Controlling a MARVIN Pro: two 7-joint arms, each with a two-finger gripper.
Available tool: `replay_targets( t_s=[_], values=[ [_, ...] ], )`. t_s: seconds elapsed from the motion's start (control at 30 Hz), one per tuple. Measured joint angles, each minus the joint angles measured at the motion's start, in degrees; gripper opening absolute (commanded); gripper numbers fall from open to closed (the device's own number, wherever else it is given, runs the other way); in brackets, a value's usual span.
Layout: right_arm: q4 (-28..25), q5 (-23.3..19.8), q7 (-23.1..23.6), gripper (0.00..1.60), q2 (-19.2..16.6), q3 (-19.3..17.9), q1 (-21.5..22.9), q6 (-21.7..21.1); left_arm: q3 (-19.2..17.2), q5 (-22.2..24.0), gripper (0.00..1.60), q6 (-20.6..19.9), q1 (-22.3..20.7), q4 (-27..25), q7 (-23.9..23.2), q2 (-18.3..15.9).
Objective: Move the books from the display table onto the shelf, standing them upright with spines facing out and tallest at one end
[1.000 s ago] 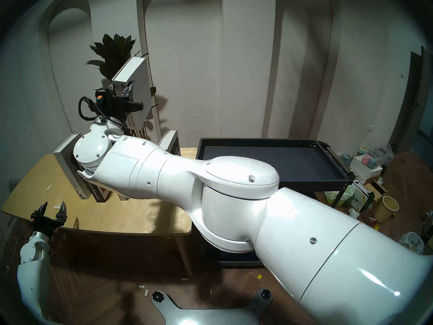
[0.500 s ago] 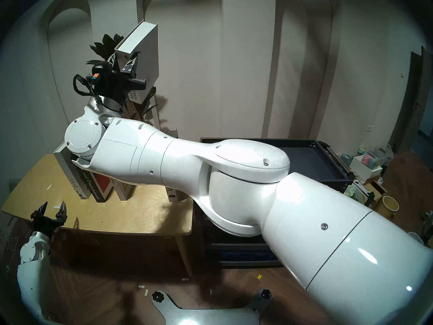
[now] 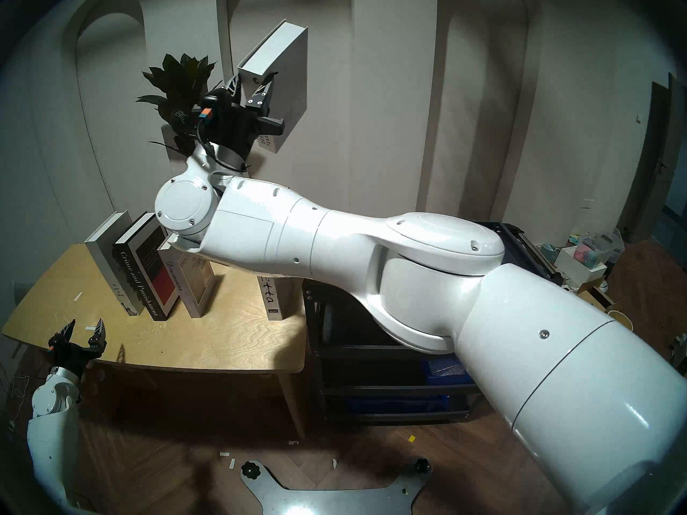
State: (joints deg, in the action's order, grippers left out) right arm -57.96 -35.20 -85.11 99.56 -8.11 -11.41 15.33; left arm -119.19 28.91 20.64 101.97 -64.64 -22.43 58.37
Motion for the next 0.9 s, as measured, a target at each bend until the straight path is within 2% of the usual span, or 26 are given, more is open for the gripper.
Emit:
replay_targets(
  t_s=[0.43,0.9],
  values=[
    [-1.68,0.16,0.00,0.00,-8.65,-1.28,-3.52,-3.33,0.02,0.00,1.60,0.00,-0.01,0.11,0.00,0.02],
    [-8.50,-0.13,0.00,0.00,-18.65,-2.22,-6.14,-5.13,0.03,0.04,1.60,-0.01,-0.01,0.28,0.02,0.06]
  ],
)
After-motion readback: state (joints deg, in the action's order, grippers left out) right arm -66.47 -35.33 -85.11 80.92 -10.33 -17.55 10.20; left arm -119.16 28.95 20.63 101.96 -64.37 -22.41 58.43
